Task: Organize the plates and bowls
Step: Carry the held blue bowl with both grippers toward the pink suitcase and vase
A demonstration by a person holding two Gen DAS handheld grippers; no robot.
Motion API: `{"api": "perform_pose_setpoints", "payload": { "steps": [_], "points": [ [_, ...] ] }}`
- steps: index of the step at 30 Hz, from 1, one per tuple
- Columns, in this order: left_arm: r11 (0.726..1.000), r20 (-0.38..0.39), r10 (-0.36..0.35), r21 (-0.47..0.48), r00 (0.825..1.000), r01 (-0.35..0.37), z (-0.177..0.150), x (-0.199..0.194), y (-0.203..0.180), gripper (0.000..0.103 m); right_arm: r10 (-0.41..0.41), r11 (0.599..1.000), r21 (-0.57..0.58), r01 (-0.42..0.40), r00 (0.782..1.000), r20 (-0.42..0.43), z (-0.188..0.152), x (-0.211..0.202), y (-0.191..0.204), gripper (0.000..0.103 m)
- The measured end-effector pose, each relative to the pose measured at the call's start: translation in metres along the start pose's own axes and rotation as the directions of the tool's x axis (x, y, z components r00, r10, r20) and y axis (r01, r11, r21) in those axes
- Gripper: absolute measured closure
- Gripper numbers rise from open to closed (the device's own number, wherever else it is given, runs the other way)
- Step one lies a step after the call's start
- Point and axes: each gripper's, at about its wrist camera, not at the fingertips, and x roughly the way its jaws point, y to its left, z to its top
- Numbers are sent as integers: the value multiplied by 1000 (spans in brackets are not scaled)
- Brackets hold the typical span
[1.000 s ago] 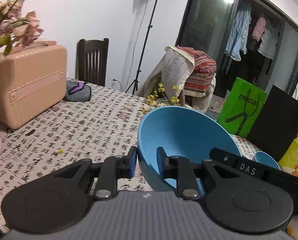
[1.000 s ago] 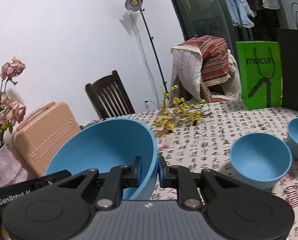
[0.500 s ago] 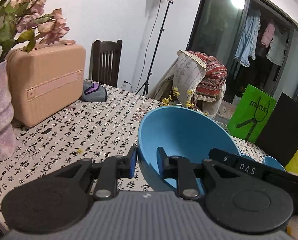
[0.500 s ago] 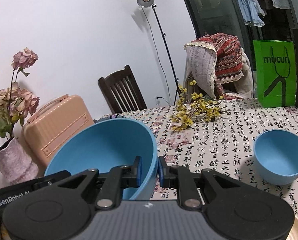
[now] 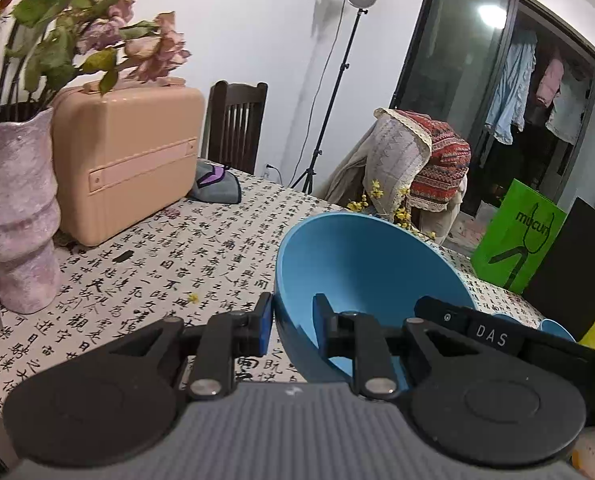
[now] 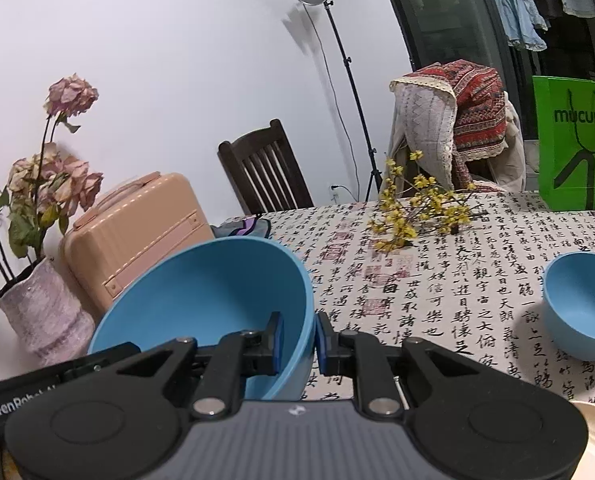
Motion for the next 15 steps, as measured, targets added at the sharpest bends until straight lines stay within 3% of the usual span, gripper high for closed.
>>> {"api": "perform_pose_setpoints", "payload": {
  "steps": [15],
  "points": [
    [999, 7, 35, -35, 999, -35, -5, -11, 35, 82, 41, 999, -15, -41, 999, -31, -16, 13, 30, 87]
  ]
}}
